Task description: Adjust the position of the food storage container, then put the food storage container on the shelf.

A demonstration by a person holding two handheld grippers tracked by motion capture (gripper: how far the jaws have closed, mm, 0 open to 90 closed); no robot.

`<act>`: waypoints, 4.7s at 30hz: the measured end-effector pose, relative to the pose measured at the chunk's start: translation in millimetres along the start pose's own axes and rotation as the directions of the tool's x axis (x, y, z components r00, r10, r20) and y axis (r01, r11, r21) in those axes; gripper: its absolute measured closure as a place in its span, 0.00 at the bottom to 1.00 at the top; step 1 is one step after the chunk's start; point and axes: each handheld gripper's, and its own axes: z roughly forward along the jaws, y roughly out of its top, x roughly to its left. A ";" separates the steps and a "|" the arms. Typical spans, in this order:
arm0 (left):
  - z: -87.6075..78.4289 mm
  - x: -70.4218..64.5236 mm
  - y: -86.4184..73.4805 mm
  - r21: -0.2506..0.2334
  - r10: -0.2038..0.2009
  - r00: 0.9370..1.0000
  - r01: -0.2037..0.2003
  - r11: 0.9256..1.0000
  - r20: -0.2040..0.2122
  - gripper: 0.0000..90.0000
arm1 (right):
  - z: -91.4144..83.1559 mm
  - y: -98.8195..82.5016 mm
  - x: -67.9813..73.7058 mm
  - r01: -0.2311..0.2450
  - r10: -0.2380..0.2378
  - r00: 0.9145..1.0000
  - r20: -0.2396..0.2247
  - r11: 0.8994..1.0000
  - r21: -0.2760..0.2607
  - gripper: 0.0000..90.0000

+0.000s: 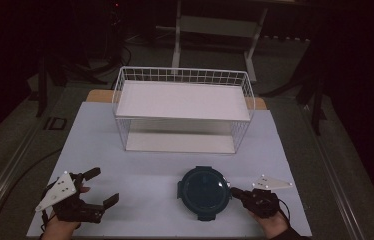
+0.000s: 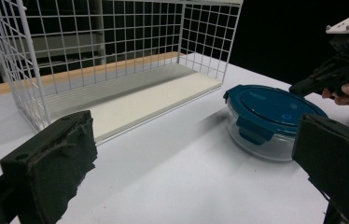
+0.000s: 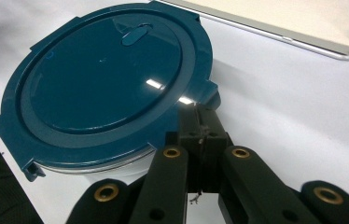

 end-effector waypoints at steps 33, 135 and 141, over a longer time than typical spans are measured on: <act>12.0 -20.6 15.5 0.044 0.006 0.998 -0.009 0.999 0.070 0.00 | -24.9 29.5 22.9 0.040 -0.065 0.991 -0.114 0.977 -0.211 0.21; 168.2 -26.8 -2.9 0.643 -0.695 0.713 0.491 0.588 0.091 0.59 | -9.6 20.8 3.9 -0.199 0.192 0.968 -0.160 0.980 -0.027 0.32; 163.0 -31.9 -0.7 0.636 -0.660 0.742 0.456 0.622 0.113 0.61 | 1.7 11.2 -10.7 -0.329 0.337 0.910 -0.240 0.941 0.075 0.41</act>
